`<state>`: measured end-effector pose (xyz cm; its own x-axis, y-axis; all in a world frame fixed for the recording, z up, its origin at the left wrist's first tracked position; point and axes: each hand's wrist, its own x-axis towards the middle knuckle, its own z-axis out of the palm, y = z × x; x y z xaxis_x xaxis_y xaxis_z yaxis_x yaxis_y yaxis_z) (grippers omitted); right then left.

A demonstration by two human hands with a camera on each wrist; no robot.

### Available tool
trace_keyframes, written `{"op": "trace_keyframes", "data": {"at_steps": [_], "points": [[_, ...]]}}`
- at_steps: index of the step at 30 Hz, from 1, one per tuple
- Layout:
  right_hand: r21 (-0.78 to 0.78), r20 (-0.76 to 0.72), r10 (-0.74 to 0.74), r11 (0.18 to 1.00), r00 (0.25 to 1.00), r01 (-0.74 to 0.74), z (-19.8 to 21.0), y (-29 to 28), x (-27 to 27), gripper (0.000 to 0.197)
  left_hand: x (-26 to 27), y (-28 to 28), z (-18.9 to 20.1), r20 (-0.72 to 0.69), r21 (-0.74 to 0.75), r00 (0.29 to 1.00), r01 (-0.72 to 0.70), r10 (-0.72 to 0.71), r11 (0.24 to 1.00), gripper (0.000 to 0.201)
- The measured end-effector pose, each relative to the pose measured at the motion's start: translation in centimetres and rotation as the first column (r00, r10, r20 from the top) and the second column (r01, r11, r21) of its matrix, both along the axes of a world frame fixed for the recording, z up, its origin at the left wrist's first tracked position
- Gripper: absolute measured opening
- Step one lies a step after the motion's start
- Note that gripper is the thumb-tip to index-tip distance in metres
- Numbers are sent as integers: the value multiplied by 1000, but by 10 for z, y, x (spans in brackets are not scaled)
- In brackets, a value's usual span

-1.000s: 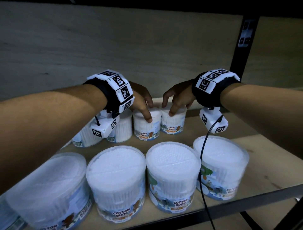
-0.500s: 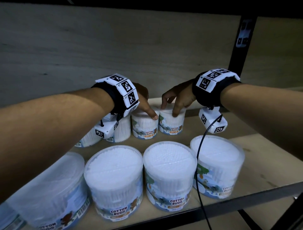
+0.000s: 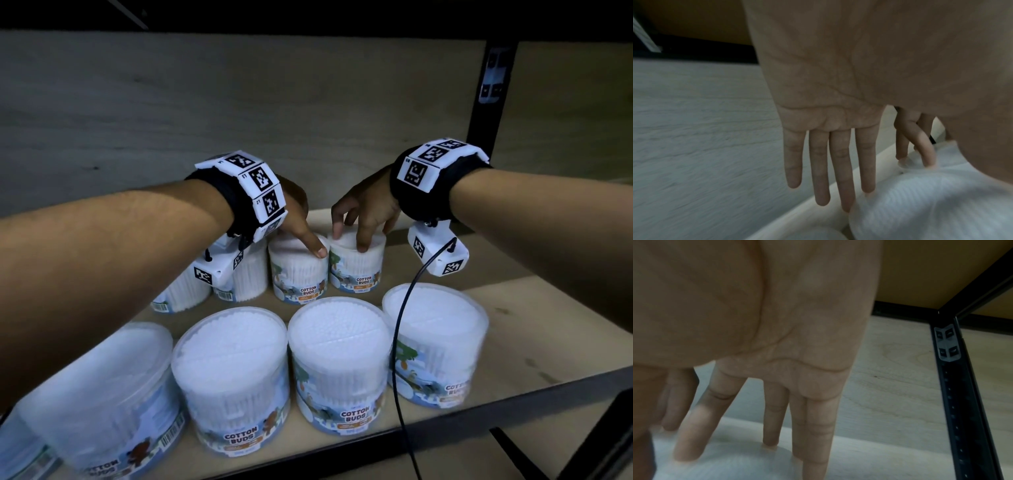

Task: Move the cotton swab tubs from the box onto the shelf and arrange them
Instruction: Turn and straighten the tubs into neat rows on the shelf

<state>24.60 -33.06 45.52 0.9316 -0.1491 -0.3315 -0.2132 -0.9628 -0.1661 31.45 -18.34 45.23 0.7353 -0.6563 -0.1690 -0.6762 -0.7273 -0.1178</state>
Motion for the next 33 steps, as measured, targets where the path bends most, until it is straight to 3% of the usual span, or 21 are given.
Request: {"op": "trace_keyframes", "data": {"at_steps": [11, 33], "points": [[11, -58, 27, 1000, 998, -27, 6, 3, -26, 35, -22, 1, 11, 17, 157, 996, 89, -93, 984, 71], [14, -76, 25, 1000, 997, -24, 8, 17, -71, 38, -55, 22, 13, 43, 112, 991, 118, -124, 987, 65]]}}
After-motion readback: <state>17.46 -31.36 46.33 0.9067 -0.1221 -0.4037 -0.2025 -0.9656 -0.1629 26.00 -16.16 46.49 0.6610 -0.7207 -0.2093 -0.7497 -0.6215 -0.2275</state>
